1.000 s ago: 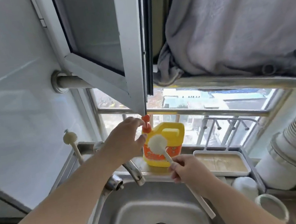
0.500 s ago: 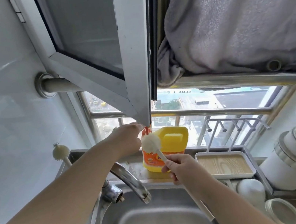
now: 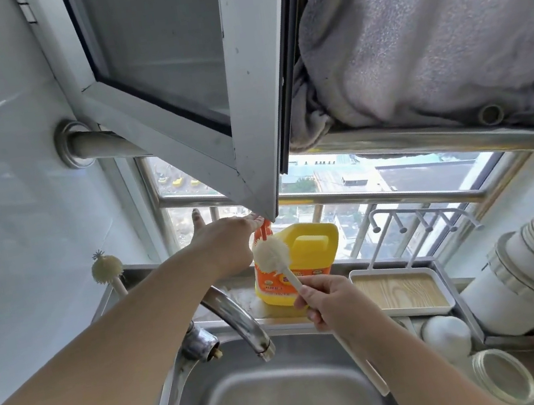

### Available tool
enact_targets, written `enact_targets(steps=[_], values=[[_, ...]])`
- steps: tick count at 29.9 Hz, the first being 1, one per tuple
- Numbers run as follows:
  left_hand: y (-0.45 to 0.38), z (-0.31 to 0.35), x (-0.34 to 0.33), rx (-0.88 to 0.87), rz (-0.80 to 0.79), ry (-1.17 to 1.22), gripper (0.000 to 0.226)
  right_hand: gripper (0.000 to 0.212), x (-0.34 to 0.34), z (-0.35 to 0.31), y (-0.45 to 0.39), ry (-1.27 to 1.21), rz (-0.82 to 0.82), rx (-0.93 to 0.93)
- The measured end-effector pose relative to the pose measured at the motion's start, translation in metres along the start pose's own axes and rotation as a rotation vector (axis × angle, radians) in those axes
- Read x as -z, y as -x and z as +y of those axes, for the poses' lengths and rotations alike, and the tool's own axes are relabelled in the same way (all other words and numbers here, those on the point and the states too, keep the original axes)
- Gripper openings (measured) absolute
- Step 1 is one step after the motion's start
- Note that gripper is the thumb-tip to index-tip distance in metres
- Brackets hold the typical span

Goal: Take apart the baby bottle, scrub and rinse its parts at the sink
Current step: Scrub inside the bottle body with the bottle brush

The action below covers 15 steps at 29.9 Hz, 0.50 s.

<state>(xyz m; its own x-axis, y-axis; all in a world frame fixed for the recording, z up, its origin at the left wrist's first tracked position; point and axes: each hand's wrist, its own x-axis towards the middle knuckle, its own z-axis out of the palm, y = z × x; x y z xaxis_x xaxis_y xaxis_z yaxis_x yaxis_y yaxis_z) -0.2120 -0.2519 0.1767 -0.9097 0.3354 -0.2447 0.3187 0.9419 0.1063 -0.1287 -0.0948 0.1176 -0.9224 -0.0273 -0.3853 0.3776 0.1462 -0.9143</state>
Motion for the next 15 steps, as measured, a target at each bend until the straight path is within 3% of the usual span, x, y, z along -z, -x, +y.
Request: enact_targets(steps=[6,9,15], values=[[0.002,-0.003,-0.001,0.005,-0.020,0.064,0.077,0.025,-0.001,0.001,0.008,-0.063,-0.025,-0.014],[-0.003,-0.007,-0.008,-0.002,-0.020,0.119,0.067,0.025,0.002,0.003,0.015,-0.077,-0.028,-0.007],[0.008,0.016,-0.013,-0.093,0.257,0.239,0.047,0.025,0.030,0.019,0.042,-0.118,0.027,0.024]])
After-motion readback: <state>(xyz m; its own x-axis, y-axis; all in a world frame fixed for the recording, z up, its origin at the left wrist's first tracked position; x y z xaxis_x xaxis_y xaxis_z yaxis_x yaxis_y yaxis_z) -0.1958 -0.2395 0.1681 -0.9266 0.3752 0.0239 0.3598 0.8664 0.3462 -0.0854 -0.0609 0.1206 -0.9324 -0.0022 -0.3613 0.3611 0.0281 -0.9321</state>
